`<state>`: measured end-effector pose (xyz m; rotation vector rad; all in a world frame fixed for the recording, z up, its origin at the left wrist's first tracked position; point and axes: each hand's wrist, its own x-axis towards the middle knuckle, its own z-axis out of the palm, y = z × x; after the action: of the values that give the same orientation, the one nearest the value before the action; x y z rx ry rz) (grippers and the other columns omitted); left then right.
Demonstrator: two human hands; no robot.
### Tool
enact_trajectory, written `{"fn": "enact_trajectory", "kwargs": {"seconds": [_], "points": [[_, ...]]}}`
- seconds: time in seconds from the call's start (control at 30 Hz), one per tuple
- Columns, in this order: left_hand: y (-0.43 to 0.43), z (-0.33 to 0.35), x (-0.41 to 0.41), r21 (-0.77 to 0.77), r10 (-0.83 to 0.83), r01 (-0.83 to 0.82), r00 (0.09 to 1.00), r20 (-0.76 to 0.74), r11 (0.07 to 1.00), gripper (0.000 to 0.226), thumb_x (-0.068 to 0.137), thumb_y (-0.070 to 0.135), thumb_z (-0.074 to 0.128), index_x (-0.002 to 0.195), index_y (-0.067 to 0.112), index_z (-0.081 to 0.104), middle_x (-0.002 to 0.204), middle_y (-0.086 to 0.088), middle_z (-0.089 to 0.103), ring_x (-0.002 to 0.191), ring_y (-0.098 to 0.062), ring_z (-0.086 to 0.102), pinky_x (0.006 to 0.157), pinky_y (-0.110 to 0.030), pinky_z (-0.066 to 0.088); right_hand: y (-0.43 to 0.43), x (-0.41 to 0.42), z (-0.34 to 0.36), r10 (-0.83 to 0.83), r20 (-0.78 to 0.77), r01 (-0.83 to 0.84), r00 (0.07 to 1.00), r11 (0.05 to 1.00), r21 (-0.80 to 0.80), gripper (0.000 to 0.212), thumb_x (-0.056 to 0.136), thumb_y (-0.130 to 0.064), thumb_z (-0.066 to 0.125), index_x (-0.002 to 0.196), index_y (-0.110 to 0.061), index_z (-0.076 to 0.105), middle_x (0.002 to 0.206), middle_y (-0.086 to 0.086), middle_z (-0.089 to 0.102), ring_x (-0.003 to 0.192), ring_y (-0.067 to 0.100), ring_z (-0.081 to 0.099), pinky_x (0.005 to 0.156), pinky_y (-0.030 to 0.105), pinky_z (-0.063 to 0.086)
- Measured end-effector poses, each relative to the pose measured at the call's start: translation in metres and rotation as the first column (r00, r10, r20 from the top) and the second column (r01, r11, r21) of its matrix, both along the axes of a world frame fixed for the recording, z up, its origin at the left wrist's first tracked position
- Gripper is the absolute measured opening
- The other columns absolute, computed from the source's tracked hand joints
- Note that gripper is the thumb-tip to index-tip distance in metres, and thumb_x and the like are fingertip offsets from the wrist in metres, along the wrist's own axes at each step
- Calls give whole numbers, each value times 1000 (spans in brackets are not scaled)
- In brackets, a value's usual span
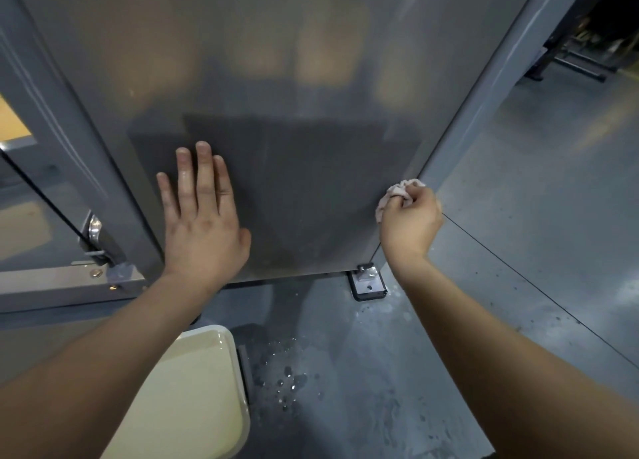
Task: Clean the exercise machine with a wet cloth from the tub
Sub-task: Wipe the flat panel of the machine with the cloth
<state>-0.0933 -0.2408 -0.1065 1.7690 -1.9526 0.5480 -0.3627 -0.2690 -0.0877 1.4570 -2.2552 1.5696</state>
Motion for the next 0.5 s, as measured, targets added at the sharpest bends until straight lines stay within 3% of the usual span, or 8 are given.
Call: {"fn": "enact_trajectory", "kwargs": {"seconds": [0.07,0.1,0.17,0.23,0.33,0.43,0.5], "points": [[1,0,0,6,2,-2,1000,3,1000,109,72,19,69,158,-8,7,168,-26,-8,152,-36,-25,123,-65,-2,-7,-6,9,22,-36,-20,999,999,50,17,89,-21,46,82,-27,60,88,1,66,85,22,63,83,38,58],[1,0,0,8,5,-5,1000,4,1000,109,72,20,68,158,-8,7,168,-25,-8,152,-36,-25,123,-65,-2,-12,-9,18,-2,-30,3,1000,1000,29,15,89,-27,46,81,-33,58,89,-2,66,86,28,64,83,45,59],[2,0,0,7,6,-6,1000,6,1000,109,72,20,67,158,-8,7,168,-25,-8,152,-36,-24,123,-64,-2,-13,-7,31,-11,66,17,998,995,-94,19,91,-20,50,88,-32,64,94,-10,58,86,23,65,85,36,58],[2,0,0,4,2,-2,1000,6,1000,108,71,20,65,158,-8,7,168,-26,-6,153,-36,-23,123,-64,-1,0,4,30,36,147,-12,988,987,-160,18,93,-4,53,97,-11,69,102,-7,52,89,22,64,84,20,51],[3,2,0,-13,4,-4,1000,4,1000,107,72,19,65,158,-8,8,168,-26,-5,154,-37,-20,123,-65,0,9,13,11,130,240,-101,962,986,-129,17,93,4,48,92,-4,63,114,8,53,88,25,67,78,20,54],[3,1,3,-23,-12,13,1000,1,1000,107,72,18,66,159,-6,8,169,-25,-4,155,-40,-14,124,-65,1,-5,23,33,179,151,-135,972,955,-266,15,93,-7,48,101,-7,61,115,-9,43,87,18,66,80,39,60],[4,1,7,-24,-37,37,999,-4,999,109,72,17,67,160,-4,8,169,-23,-2,156,-37,-13,124,-62,0,-8,37,49,216,93,-170,972,919,-357,17,94,-1,48,105,-2,61,113,-4,39,87,11,64,84,35,59]]}}
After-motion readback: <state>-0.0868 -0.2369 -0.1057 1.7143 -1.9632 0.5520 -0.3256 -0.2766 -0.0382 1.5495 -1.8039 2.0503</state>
